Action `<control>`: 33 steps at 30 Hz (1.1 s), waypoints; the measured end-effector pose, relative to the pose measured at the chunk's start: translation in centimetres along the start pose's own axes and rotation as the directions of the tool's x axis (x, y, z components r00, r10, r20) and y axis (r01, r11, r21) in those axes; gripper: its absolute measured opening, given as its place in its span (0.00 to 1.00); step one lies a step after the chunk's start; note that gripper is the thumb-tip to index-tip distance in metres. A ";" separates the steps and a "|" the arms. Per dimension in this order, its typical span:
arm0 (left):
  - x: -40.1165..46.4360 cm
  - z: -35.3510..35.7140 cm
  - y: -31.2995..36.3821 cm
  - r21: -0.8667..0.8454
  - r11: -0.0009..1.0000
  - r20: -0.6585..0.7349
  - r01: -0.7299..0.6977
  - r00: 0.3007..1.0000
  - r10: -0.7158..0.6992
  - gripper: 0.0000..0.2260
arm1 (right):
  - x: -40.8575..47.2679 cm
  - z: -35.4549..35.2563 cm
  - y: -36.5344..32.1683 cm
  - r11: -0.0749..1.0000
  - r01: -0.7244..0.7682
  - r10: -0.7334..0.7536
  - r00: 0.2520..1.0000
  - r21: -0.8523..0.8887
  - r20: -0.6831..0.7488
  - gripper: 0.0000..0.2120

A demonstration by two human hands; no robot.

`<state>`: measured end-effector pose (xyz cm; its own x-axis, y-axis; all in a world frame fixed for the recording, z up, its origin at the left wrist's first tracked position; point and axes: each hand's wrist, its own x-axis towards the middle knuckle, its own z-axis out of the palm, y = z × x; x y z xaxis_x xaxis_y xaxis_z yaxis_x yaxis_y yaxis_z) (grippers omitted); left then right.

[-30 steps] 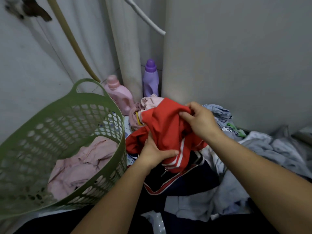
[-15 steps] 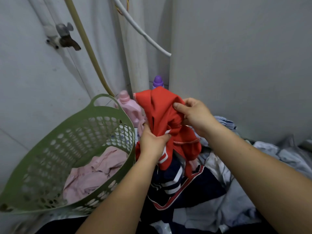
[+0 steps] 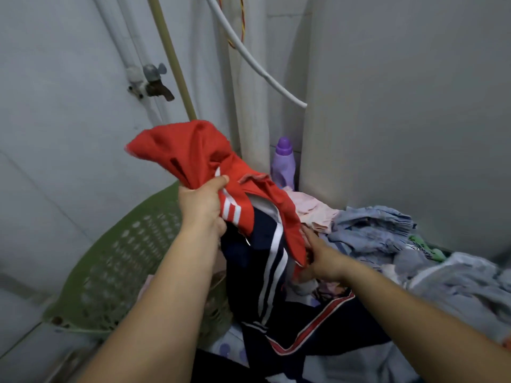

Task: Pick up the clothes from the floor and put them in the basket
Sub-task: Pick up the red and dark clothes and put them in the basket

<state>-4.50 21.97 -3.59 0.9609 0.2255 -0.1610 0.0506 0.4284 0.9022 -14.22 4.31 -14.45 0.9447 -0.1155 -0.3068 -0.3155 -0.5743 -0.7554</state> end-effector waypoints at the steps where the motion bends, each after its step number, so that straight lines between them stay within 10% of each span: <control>1: 0.9 -0.9 0.5 -0.016 1.000 -0.036 -0.005 0.999 0.004 0.20 | 0.8 0.9 -0.1 0.998 0.013 -0.013 1.000 -0.067 0.000 0.54; 14: 10.4 -16.3 -2.8 0.065 0.921 -0.441 0.383 0.839 -0.318 0.37 | 4.5 7.3 -1.5 0.992 0.016 -0.006 0.997 -0.127 0.081 0.58; 18: 8.0 -14.9 -3.0 0.496 0.833 -0.475 0.247 0.880 0.022 0.42 | 4.3 6.0 0.3 0.998 -0.010 0.017 0.995 -0.065 0.102 0.52; 21: 4.6 -11.1 -2.9 0.850 0.488 0.136 -0.199 0.977 0.162 0.38 | 3.8 5.0 2.2 0.998 -0.040 0.038 0.999 0.052 0.037 0.45; 24: 0.4 -7.1 -4.4 0.722 0.000 0.682 -0.691 0.712 -0.169 0.45 | 3.5 4.9 3.4 0.992 -0.067 0.067 0.998 0.110 0.012 0.49; 28: -2.8 -4.3 -9.8 0.196 -0.450 0.657 -0.871 0.457 -0.600 0.47 | 3.4 5.8 5.0 0.997 -0.070 0.069 0.997 0.032 0.041 0.55; 33: -1.4 -4.2 -15.5 -0.258 -0.651 0.466 -0.714 0.498 -0.731 0.33 | 3.0 7.1 6.5 0.984 -0.177 0.175 0.981 0.022 0.084 0.62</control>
<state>-7.83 18.70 -19.08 0.5687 -0.6089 -0.5530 -0.7892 -0.2145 -0.5755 -14.08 6.02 -24.40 0.8641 -0.1454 -0.4818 -0.4799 -0.5265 -0.7018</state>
